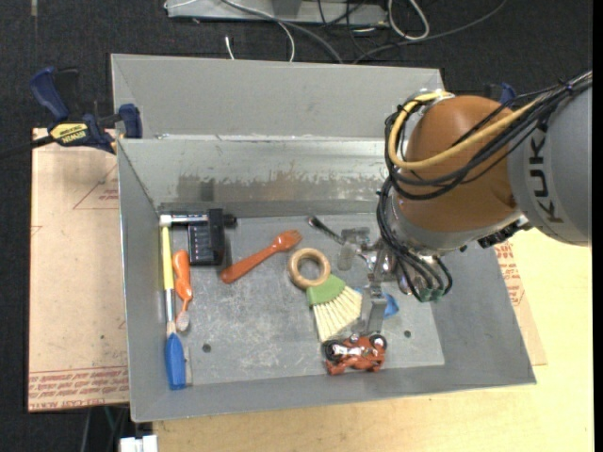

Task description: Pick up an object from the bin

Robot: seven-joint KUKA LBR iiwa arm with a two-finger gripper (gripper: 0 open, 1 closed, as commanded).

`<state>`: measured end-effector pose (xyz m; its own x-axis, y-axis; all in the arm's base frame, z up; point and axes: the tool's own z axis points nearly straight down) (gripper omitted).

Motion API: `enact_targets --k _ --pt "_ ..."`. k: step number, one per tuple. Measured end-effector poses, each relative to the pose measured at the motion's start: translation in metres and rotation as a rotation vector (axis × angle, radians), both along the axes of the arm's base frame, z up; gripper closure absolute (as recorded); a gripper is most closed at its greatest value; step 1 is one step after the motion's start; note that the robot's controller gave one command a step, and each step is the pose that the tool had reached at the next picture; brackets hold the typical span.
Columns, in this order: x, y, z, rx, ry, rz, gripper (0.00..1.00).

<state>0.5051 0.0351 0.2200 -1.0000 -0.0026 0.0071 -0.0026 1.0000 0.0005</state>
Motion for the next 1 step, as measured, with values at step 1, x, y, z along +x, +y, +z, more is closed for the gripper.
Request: enact_targets --k 1 --pt "0.0016 -0.0003 0.0039 0.0 -0.008 -0.002 0.0"
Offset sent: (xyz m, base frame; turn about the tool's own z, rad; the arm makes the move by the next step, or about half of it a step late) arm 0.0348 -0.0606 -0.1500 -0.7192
